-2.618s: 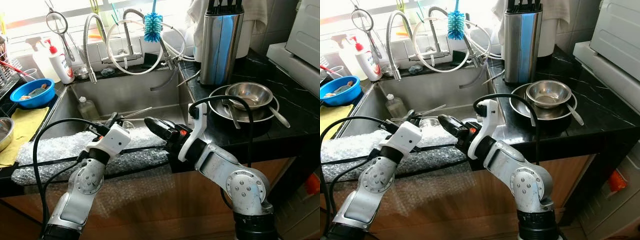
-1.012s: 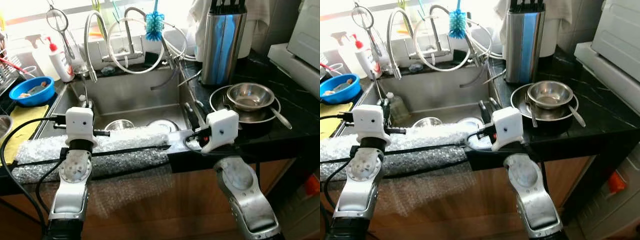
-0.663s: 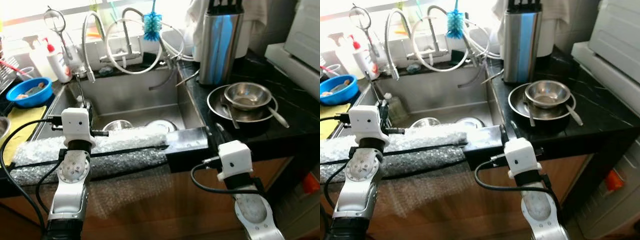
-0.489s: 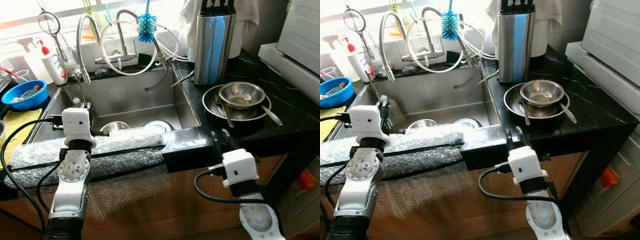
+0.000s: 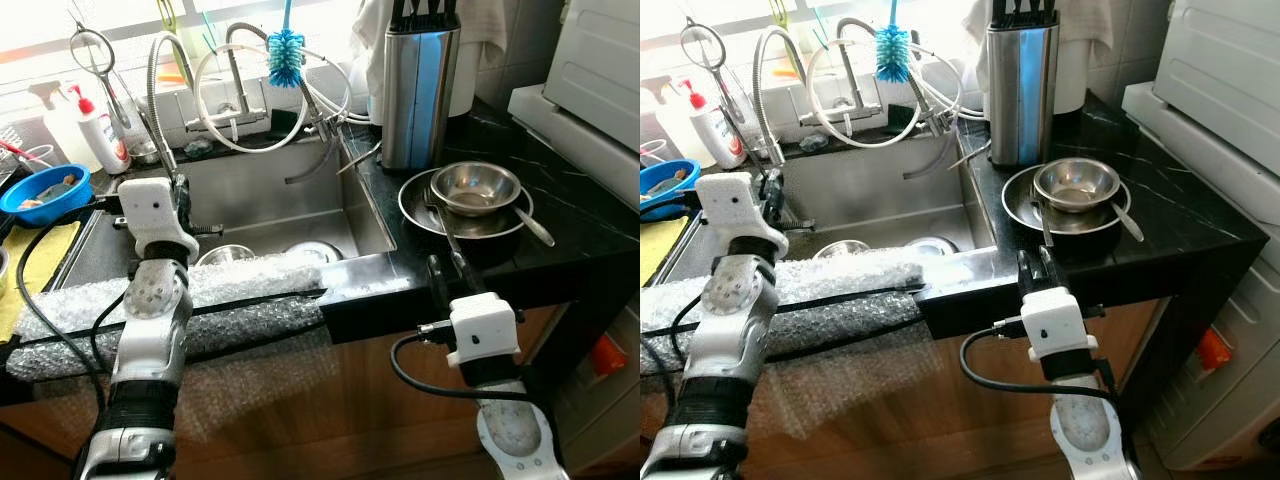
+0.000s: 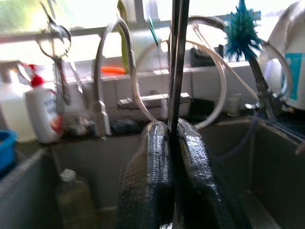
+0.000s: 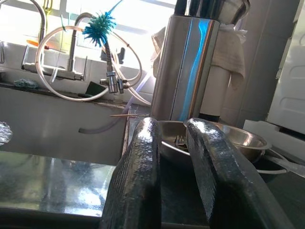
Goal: Kitchen organization
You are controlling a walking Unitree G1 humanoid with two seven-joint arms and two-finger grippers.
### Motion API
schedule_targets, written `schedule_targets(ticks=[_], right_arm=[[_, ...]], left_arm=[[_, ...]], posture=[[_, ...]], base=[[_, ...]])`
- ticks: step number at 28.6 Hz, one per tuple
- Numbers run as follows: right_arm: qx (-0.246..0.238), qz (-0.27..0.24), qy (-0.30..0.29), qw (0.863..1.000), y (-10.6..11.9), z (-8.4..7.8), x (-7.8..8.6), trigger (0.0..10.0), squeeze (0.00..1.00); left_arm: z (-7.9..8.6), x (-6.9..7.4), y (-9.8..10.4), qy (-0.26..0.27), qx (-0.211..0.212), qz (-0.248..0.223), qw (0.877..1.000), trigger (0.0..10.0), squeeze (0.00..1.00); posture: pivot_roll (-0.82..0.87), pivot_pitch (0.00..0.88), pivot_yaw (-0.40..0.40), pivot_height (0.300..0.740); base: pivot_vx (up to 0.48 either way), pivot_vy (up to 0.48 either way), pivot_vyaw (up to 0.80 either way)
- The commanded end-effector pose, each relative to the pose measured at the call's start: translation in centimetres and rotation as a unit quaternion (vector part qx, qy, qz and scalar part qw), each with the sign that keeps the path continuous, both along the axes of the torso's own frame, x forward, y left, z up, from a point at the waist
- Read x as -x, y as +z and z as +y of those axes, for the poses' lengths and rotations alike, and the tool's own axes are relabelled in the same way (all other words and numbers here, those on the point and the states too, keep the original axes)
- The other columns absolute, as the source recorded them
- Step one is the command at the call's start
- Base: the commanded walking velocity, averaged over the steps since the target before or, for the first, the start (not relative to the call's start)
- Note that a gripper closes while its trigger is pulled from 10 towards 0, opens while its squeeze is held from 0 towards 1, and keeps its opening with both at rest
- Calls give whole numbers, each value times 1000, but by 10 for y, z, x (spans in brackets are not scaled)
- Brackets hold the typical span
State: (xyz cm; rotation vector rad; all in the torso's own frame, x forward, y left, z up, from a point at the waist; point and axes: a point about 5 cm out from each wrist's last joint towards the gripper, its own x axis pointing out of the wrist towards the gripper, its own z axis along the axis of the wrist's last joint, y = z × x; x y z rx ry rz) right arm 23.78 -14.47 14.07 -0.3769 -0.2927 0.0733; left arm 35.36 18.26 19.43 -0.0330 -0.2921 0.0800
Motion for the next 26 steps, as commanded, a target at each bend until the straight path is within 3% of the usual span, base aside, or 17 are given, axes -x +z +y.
schedule_targets(ticks=[1,5,9,19,20,21,26], right_arm=[[-4,1,7,1000,-2,6,0,10000,0],[-5,1,7,1000,-3,7,0,10000,0],[-9,1,3,1000,-5,10,2,10000,0],[-11,-1,-1,1000,-7,13,5,10000,0],[-11,-1,-2,1000,-8,13,5,10000,0],[-11,-1,-2,1000,-8,13,5,10000,0],[-12,-2,-3,1000,-7,13,5,10000,0]], left_arm=[[-4,-10,-1,-17,28,15,999,10000,0],[-14,-23,-2,-34,35,29,998,10000,0],[-33,-41,-11,-63,46,91,993,10000,0],[-54,-49,-24,-110,39,149,982,10000,0],[-57,-49,-26,-115,32,157,980,10000,663],[-59,-49,-29,-119,27,163,979,10000,1000],[-64,-48,-32,-127,13,169,977,10000,1000]], posture=[[-160,0,176,740],[-171,0,186,740],[-195,0,204,740],[-229,0,232,740],[-232,0,233,740],[-234,0,234,740],[-239,0,236,740]], base=[[0,0,0],[0,0,0],[0,0,0],[0,0,0],[0,0,0],[0,0,0],[0,0,0]])
